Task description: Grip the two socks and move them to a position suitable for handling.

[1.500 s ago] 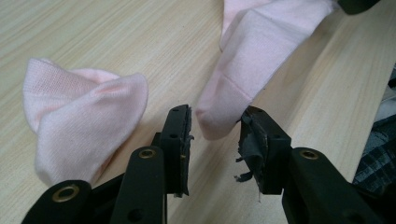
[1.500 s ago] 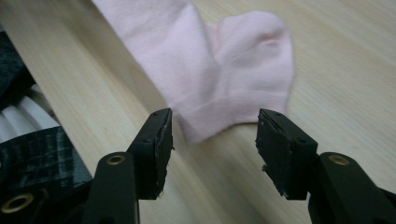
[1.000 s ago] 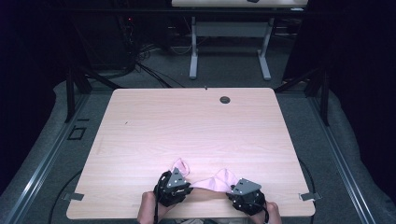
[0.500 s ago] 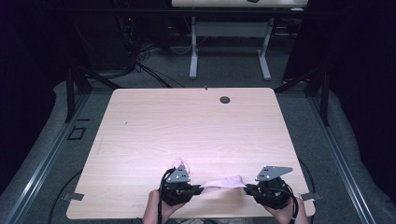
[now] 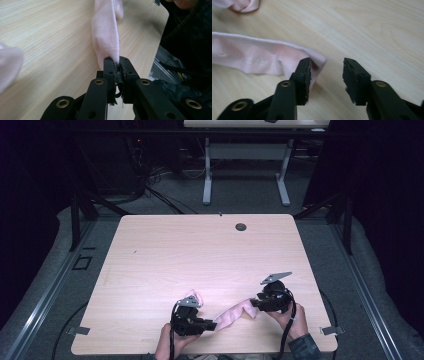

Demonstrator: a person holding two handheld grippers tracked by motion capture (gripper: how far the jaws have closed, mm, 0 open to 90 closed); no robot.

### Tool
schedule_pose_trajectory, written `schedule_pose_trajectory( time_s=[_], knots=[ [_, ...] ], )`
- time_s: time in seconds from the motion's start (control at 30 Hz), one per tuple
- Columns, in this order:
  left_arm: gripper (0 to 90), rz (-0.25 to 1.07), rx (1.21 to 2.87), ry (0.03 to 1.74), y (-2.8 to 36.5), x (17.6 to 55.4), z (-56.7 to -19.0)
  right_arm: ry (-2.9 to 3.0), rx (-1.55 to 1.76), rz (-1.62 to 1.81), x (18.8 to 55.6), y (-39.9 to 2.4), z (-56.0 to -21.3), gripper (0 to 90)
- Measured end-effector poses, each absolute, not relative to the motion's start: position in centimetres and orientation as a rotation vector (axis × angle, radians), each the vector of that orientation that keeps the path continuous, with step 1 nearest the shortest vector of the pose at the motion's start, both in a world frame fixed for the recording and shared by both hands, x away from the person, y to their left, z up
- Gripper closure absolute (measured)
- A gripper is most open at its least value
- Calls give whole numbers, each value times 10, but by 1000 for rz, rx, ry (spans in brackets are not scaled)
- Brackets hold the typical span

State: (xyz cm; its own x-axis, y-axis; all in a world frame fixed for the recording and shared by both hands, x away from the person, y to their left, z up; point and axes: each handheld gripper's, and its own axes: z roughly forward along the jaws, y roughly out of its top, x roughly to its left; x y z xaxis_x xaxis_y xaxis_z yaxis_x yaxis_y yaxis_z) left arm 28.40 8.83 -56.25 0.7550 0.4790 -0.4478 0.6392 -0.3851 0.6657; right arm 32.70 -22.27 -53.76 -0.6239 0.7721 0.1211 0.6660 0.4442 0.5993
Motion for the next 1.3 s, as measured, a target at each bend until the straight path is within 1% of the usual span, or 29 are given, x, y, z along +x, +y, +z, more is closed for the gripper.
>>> schedule_pose_trajectory(
  time_s=[0.03, 0.07, 0.2, 0.23, 0.3, 0.43, 0.5, 0.63, 0.73, 0.8, 0.83, 0.87, 0.9, 0.93, 0.97, 1.03, 1.1, 1.17, 1.2, 1.23, 1.3],
  knots=[
    [806, -220, 2049, 858, 90, 285, -564, 2501, 1280, 1018, 322, -228, -535, 539],
    [806, -224, 2040, 865, 93, 286, -564, 2501, 1280, 1018, 322, -228, -535, 539],
    [759, -209, 2026, 912, 98, 289, -569, 2512, 1316, 1139, 312, -236, -531, 507],
    [744, -214, 2023, 919, 99, 289, -570, 2536, 1330, 1171, 310, -237, -534, 492],
    [734, -212, 2022, 938, 99, 289, -572, 2526, 1346, 1198, 310, -235, -538, 492],
    [715, -202, 2024, 956, 99, 288, -576, 2522, 1343, 1153, 321, -220, -551, 475],
    [713, -204, 2022, 962, 100, 288, -577, 2510, 1337, 1170, 324, -217, -552, 469],
    [707, -202, 2012, 979, 105, 287, -577, 2472, 1347, 1092, 347, -209, -552, 448],
    [706, -198, 2005, 987, 106, 286, -578, 2497, 1332, 1075, 356, -205, -553, 449],
    [712, -192, 2009, 991, 106, 286, -578, 2534, 1342, 1064, 368, -199, -560, 545],
    [726, -190, 2007, 991, 106, 286, -578, 2534, 1349, 1073, 370, -198, -562, 638],
    [736, -190, 2007, 991, 106, 286, -578, 2534, 1349, 1073, 370, -198, -562, 638],
    [736, -183, 2009, 994, 107, 286, -577, 2557, 1349, 1071, 372, -198, -564, 691],
    [760, -178, 2009, 993, 108, 286, -577, 2543, 1355, 1083, 371, -198, -565, 765],
    [782, -177, 2004, 994, 109, 286, -577, 2544, 1349, 1102, 369, -198, -563, 799],
    [835, -169, 1999, 998, 112, 286, -575, 2545, 1350, 1092, 362, -198, -560, 827],
    [863, -166, 2007, 992, 114, 286, -574, 2544, 1352, 1091, 352, -201, -554, 836],
    [874, -171, 2010, 989, 117, 286, -572, 2534, 1378, 1092, 333, -209, -544, 837],
    [874, -174, 2009, 994, 118, 286, -571, 2534, 1378, 1092, 333, -209, -544, 837],
    [876, -194, 2010, 994, 122, 287, -571, 2536, 1405, 1094, 321, -216, -539, 836],
    [876, -207, 2014, 998, 123, 287, -570, 2528, 1432, 1113, 315, -218, -537, 835]
  ],
)
